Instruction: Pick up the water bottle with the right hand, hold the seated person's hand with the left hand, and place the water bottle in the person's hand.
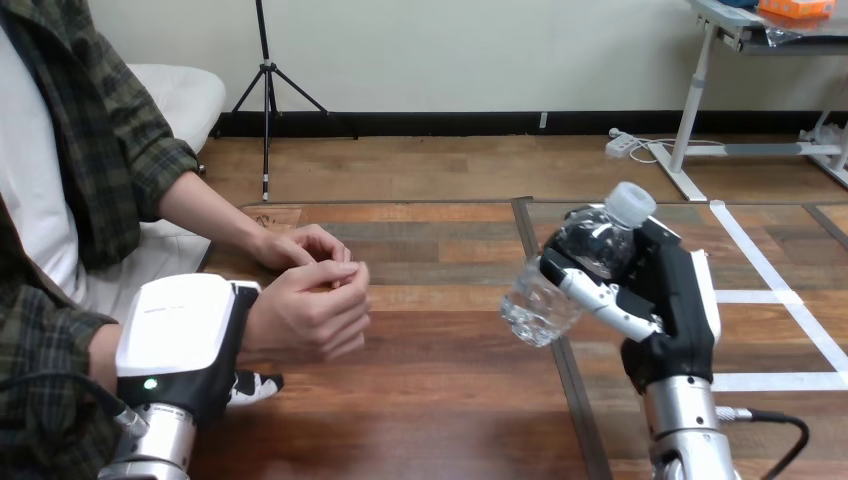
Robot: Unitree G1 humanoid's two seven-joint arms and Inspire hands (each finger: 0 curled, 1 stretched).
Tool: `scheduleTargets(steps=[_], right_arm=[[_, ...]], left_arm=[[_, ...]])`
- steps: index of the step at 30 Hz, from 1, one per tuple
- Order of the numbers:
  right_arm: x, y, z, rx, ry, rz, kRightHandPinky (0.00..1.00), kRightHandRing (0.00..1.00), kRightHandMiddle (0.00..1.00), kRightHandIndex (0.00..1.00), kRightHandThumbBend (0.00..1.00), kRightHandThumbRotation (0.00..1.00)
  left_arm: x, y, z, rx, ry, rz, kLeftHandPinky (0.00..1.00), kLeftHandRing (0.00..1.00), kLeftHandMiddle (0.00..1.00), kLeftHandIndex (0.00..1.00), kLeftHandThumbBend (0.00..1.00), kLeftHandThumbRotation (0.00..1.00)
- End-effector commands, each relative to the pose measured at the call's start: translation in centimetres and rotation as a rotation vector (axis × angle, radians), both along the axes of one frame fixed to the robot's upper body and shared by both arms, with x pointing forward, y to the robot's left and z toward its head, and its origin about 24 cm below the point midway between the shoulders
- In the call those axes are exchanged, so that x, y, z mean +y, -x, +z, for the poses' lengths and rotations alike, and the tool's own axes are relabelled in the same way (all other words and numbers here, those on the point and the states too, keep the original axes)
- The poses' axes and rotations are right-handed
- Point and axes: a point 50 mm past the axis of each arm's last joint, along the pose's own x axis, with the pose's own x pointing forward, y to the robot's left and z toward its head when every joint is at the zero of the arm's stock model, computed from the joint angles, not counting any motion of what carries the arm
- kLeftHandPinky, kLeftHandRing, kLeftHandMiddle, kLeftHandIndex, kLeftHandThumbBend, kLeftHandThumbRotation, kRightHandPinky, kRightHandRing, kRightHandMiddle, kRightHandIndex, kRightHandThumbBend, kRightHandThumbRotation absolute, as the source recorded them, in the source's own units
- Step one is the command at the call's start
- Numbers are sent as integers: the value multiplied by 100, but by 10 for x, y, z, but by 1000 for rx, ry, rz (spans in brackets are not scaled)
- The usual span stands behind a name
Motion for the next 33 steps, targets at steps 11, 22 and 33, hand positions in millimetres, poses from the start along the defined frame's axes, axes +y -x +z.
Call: scheduleTargets(steps=[11, 22, 33], right_arm=[[32, -26, 63, -268, 2, 104, 38, 44, 49, 51, 66, 0], [45, -28, 72, -291, 10, 158, 37, 43, 48, 50, 64, 0], [55, -29, 78, -316, 35, 205, 36, 42, 47, 49, 64, 0]], left_arm=[[-30, 1, 21, -92, 29, -148, 34, 39, 43, 47, 79, 0], [-41, 8, 27, -143, 53, -216, 34, 38, 43, 47, 80, 0], [-48, 15, 32, -166, 58, -247, 33, 37, 42, 46, 80, 0]])
